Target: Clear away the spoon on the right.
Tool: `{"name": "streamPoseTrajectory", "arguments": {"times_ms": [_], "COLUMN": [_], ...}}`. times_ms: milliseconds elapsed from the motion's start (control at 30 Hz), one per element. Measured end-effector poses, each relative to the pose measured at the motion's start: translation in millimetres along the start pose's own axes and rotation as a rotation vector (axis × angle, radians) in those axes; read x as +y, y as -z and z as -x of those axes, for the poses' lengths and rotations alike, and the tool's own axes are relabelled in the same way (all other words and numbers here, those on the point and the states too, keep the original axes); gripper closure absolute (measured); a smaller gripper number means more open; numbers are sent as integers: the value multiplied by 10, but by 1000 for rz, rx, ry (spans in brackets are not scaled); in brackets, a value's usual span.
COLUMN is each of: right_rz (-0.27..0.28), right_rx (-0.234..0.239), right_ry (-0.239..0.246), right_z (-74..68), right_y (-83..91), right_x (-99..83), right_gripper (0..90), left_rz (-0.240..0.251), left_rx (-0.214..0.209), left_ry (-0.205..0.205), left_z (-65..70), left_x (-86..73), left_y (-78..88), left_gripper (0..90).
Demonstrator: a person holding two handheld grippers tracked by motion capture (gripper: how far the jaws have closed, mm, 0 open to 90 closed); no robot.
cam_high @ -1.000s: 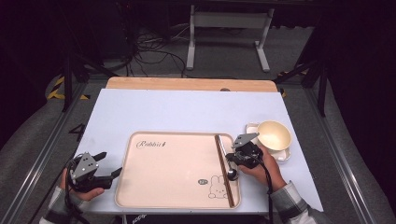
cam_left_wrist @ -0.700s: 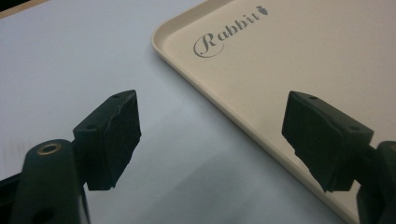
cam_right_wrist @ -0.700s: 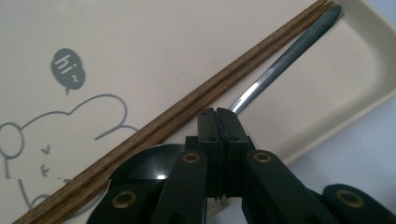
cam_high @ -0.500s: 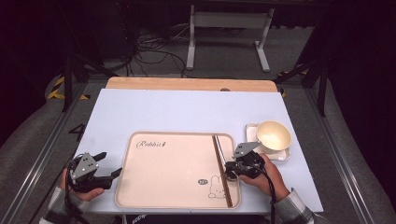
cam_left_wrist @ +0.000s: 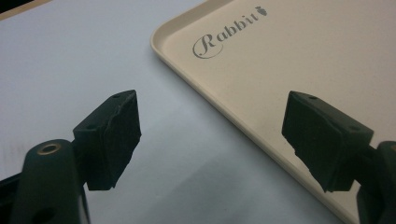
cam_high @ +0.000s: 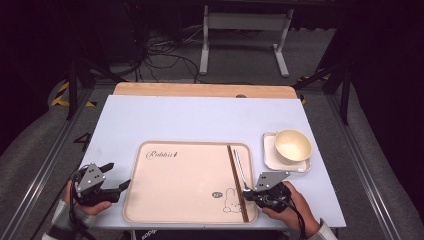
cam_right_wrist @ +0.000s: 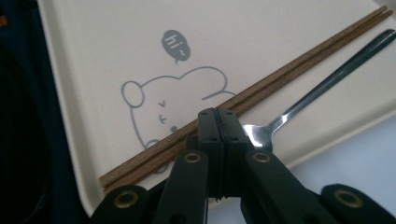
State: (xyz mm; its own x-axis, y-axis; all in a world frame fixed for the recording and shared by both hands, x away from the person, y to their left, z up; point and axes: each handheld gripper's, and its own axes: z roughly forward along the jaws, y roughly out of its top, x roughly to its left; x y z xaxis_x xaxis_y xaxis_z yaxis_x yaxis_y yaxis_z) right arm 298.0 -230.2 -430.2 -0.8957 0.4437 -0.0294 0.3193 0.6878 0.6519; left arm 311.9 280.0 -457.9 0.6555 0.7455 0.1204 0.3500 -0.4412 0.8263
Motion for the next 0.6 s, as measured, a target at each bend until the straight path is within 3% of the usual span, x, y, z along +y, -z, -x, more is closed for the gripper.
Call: {"name": "streamPoseTrajectory", "arguments": {"times_ms": [267, 467, 600], "right_rz": [-29, 41, 34], "right_rx": [20, 3, -2], "right_ry": [-10, -26, -22], "right_z": [-17, -39, -58], "right_y": [-48, 141, 158], "right_x": [-54, -54, -89], "right_gripper": [880, 893, 893], "left_rz": [-1, 1, -4], "left_rx": [0, -1, -1], "left_ry": [-2, 1, 2], "left_z": [1, -4, -5], "left_x": [8, -1, -1], "left_y": [-16, -5, -15], "left_gripper": [203, 203, 203]}}
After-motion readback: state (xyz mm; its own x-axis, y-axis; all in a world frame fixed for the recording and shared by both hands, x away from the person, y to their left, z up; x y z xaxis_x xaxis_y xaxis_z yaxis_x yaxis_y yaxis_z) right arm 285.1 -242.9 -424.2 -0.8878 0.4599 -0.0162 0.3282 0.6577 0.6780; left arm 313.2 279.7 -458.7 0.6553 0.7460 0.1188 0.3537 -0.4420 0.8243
